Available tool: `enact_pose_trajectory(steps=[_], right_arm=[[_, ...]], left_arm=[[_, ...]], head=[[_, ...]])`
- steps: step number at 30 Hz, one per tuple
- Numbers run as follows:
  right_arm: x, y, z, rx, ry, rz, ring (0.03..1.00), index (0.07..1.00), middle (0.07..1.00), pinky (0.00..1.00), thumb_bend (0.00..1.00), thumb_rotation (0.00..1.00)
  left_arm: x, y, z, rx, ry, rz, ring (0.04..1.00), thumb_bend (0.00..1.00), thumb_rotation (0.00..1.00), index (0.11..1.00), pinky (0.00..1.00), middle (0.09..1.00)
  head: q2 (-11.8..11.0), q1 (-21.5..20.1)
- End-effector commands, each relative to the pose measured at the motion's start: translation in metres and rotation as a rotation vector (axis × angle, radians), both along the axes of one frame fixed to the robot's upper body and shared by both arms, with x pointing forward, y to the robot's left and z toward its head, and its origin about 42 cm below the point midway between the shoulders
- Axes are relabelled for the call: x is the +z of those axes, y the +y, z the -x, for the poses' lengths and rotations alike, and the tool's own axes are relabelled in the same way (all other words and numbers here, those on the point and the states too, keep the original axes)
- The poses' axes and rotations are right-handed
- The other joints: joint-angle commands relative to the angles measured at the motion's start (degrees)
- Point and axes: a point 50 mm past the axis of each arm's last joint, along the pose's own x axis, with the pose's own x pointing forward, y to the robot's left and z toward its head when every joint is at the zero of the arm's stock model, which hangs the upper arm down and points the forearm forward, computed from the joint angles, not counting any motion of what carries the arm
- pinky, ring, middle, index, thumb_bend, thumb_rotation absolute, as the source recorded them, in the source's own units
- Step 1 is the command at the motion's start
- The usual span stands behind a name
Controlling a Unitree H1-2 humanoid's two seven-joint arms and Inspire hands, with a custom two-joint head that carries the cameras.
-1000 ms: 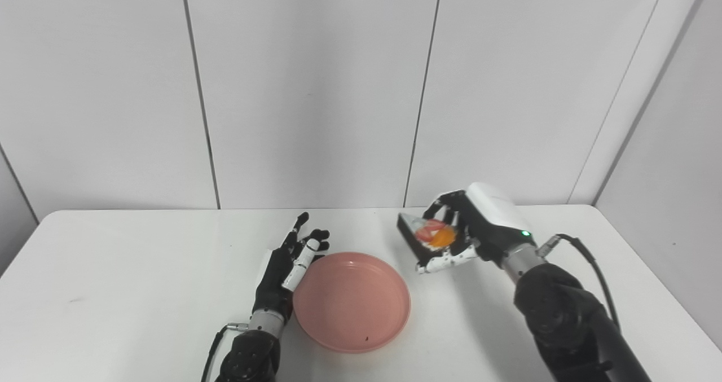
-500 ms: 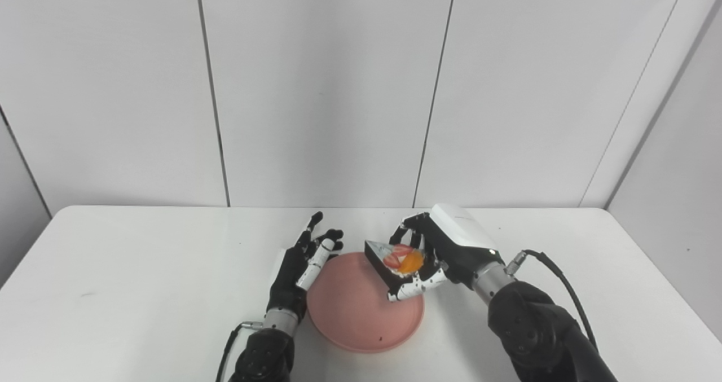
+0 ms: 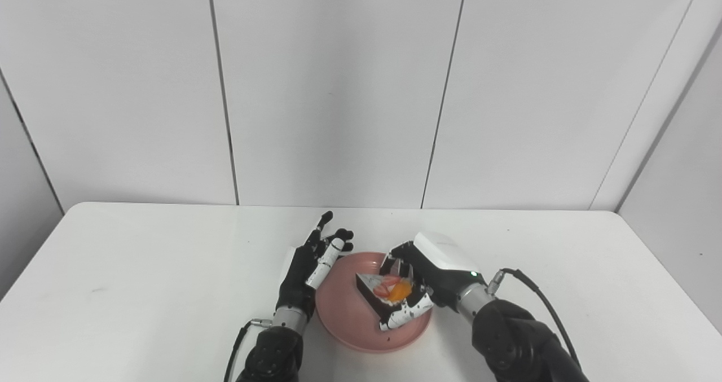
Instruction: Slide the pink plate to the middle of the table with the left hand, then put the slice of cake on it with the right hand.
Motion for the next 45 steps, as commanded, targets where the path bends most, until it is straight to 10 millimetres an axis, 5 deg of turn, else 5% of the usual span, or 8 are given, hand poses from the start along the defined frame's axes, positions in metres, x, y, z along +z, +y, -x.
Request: enact_pose_trajectory(steps=[1, 17, 26, 27, 28, 30, 36, 45], right_arm=[[0.016, 0.007, -0.005, 0.045, -0.103, -0.005, 0.207, 0.488, 0.309, 0.13, 0.52, 0.13], [-0.003, 0.015, -0.016, 0.086, -0.183, 0.008, 0.259, 0.49, 0.357, 0.18, 0.52, 0.13], [-0.009, 0.011, -0.01, 0.088, -0.239, 0.003, 0.387, 0.493, 0.491, 0.29, 0.52, 0.15], [-0.01, 0.01, -0.009, 0.088, -0.24, 0.005, 0.398, 0.519, 0.507, 0.3, 0.58, 0.18], [-0.01, 0.01, -0.009, 0.088, -0.24, 0.005, 0.408, 0.588, 0.523, 0.31, 0.75, 0.25], [-0.013, 0.007, -0.008, 0.088, -0.224, 0.029, 0.444, 0.624, 0.566, 0.34, 0.81, 0.3], [-0.022, 0.0, -0.006, 0.071, -0.151, 0.087, 0.675, 0.688, 0.733, 0.53, 0.88, 0.42], [-0.025, -0.002, -0.002, 0.081, -0.135, 0.081, 0.675, 0.709, 0.746, 0.53, 0.89, 0.5]], left_arm=[[-0.039, -0.013, 0.023, -0.023, 0.118, -0.007, 0.716, 0.69, 0.72, 0.902, 0.65, 0.742], [-0.04, -0.013, 0.023, -0.036, 0.12, -0.001, 0.727, 0.69, 0.71, 0.912, 0.67, 0.745], [-0.041, -0.012, 0.024, -0.043, 0.125, -0.006, 0.733, 0.68, 0.71, 0.913, 0.66, 0.77], [-0.041, -0.011, 0.024, -0.043, 0.125, -0.008, 0.736, 0.68, 0.72, 0.914, 0.66, 0.769], [-0.041, -0.011, 0.024, -0.043, 0.125, -0.009, 0.739, 0.68, 0.72, 0.915, 0.67, 0.767], [-0.042, -0.01, 0.024, -0.043, 0.129, -0.01, 0.739, 0.69, 0.72, 0.914, 0.67, 0.75], [-0.043, -0.01, 0.025, -0.042, 0.128, 0.012, 0.716, 0.67, 0.69, 0.91, 0.71, 0.729], [-0.041, -0.006, 0.026, -0.033, 0.129, 0.005, 0.7, 0.66, 0.7, 0.914, 0.7, 0.726]], head=[[0.0, 0.1], [0.2, 0.1], [0.3, 0.2], [0.3, 0.1], [0.3, 0.1], [0.3, 0.0], [0.5, 0.0], [0.8, 0.1]])
